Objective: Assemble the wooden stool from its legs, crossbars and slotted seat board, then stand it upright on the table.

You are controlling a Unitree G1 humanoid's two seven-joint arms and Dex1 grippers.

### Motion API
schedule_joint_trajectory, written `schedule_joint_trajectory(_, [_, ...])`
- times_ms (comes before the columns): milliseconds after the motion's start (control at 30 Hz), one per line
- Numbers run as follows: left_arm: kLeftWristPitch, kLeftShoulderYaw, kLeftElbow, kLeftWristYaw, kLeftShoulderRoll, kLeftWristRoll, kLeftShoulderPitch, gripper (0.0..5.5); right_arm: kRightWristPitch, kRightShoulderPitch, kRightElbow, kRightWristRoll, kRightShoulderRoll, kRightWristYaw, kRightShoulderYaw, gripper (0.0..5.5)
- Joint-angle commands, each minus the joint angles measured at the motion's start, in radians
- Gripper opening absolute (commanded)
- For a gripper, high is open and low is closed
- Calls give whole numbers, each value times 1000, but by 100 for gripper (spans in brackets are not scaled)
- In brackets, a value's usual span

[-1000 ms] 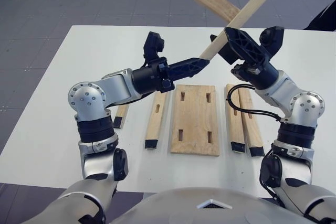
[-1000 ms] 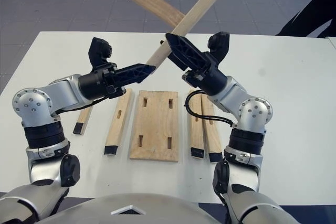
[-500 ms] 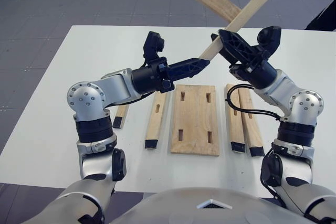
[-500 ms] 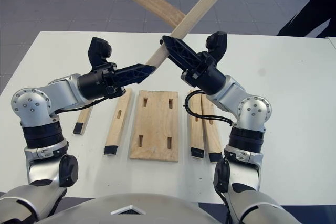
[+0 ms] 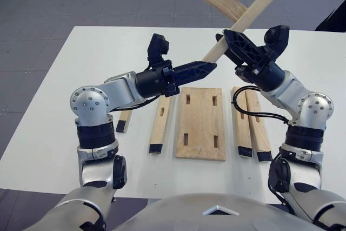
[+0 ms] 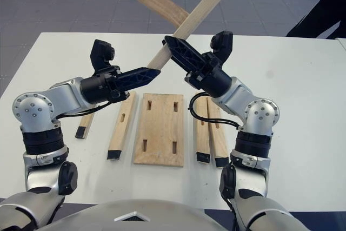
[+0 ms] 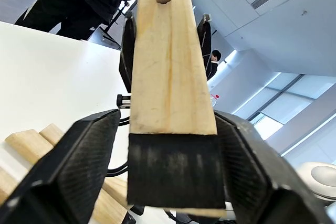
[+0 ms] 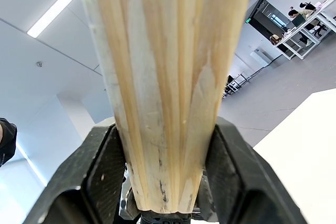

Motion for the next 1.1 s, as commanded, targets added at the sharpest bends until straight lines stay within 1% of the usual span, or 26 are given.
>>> schedule_joint_trajectory(33, [3,-3,-2,-23,42,4,13,370,-9,-16,-15,13,-8,5,3,207])
schedule_joint_trajectory(67, [7,4,3,-26,54,-1,15,377,-11,-14,-14,5,-13,10,4,207])
schedule_joint_trajectory(200, [4,38,13,-52,125,-1,19,377,-16,-13,-1,-12,-35,21,-3,207])
schedule_joint_trajectory(267, [11,59,-8,-55,151,-36,11,377,-20,-11,10,-25,-55,28,-6,207])
schedule_joint_trajectory(333, [8,80,-27,-60,178,-58,7,377,-23,-5,24,-56,-88,47,3,207])
schedule_joint_trajectory(400, [-9,85,-34,-74,215,-35,16,377,-32,5,36,-121,-135,88,30,207])
schedule_joint_trajectory(433, [-22,70,-43,-94,239,1,26,377,-47,11,37,-154,-155,115,42,207])
schedule_joint_trajectory(500, [-66,-6,-91,-161,304,113,66,377,-98,19,40,-242,-198,189,83,207])
schedule_joint_trajectory(533, [-117,-85,-132,-207,351,208,93,377,-137,21,48,-293,-218,243,112,207])
schedule_joint_trajectory(600, [-200,-201,-184,-272,409,347,135,377,-214,15,77,-392,-241,341,178,207])
schedule_joint_trajectory(733, [-335,-374,-225,-361,462,554,160,377,-415,4,180,-605,-262,518,315,207])
schedule_joint_trajectory(833, [-417,-439,-201,-413,484,667,130,377,-519,-3,222,-687,-261,578,338,207])
schedule_joint_trajectory(900, [-457,-459,-190,-444,498,720,119,377,-569,-18,250,-722,-259,611,339,207])
schedule_joint_trajectory(1000, [-496,-491,-212,-486,529,783,137,377,-612,-32,279,-759,-269,660,346,207])
schedule_joint_trajectory(1100, [-509,-538,-247,-498,533,831,161,377,-623,-37,294,-786,-281,688,348,207])
